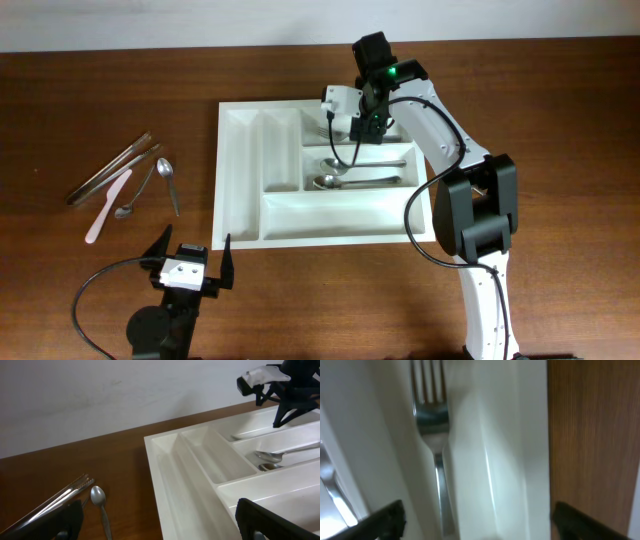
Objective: Pack container
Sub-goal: 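Carry the fork into the tray's upper compartment and release it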
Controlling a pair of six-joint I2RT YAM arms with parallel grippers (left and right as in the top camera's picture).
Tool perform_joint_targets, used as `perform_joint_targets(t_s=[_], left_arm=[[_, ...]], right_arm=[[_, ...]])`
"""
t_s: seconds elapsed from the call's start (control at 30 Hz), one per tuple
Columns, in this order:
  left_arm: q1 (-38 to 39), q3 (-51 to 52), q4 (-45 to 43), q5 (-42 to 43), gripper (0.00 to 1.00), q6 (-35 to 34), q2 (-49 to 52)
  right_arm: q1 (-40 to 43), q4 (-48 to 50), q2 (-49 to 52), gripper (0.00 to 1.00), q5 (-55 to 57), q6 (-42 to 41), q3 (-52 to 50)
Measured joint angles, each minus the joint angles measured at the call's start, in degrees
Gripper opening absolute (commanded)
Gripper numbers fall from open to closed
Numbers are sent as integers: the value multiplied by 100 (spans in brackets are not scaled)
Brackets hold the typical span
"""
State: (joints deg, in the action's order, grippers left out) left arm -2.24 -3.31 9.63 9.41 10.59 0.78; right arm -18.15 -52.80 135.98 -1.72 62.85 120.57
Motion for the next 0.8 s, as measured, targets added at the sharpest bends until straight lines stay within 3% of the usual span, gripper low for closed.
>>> perform_joint_targets(t_s=[0.2,0.4,0.6,0.8], left_arm=[[0,0,0,0,99,0,0],[0,0,0,0,99,2,0],[0,0,0,0,99,0,0],[0,0,0,0,99,0,0]], right_arm=[[2,-372,0,99,9,-1578,518],[2,-2439,-15,99,15,-3202,1832],[24,-4262,-179,96,9,-3840,2490],[262,-4419,-271,91,105,-4791,2452]])
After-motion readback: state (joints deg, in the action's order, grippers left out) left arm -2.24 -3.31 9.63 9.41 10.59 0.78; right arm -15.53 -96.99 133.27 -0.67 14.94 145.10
